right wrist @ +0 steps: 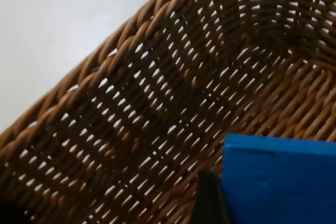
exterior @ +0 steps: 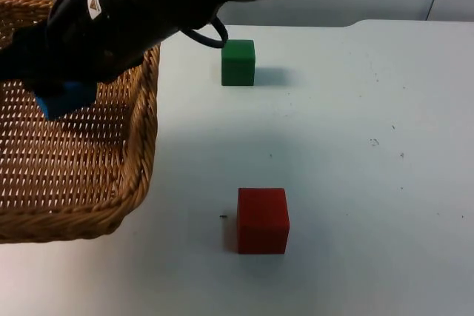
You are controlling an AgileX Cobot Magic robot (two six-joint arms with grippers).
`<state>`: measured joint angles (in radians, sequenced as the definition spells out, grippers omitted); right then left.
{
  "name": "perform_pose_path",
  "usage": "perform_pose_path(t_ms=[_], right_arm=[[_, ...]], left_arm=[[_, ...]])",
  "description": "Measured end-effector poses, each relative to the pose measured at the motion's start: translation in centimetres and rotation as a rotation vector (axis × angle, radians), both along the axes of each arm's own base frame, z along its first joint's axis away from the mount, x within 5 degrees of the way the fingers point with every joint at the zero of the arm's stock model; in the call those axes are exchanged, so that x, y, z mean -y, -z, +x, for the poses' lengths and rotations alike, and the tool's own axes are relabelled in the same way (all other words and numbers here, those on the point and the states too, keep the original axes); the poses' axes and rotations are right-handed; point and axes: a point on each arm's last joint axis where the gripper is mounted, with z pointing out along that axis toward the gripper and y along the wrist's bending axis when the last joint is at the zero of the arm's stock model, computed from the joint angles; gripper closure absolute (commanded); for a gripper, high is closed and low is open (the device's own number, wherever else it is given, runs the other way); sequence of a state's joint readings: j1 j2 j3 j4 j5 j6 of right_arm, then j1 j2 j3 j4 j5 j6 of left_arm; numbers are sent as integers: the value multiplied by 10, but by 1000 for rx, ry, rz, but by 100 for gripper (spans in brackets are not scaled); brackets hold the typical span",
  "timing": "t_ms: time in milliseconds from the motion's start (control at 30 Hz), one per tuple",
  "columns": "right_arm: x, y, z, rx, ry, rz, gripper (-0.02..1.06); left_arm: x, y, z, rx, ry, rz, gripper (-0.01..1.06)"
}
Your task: Pick up the basket with the left hand and place the blue cube into the basket with the right hand.
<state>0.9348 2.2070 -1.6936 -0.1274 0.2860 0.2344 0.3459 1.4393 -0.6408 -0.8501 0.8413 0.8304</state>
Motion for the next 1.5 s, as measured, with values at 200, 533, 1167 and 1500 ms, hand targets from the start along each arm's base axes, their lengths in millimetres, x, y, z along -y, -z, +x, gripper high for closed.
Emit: perform_pose_path(t_ms=[200,533,1167,1500], right_arm=[[-1,9,1,-8,-1,-10,94],[-1,10,1,-8,-1,-9,23],[63,-184,-35,314,-10,71,31],[134,-246,-88,465,-28,181,31]], left_arm=[[0,0,0,0,-2,-2,105],[0,0,0,0,-2,-2,105],[0,0,0,2,-6,2,105],[-5,5,14,-10,-14,-3,105]])
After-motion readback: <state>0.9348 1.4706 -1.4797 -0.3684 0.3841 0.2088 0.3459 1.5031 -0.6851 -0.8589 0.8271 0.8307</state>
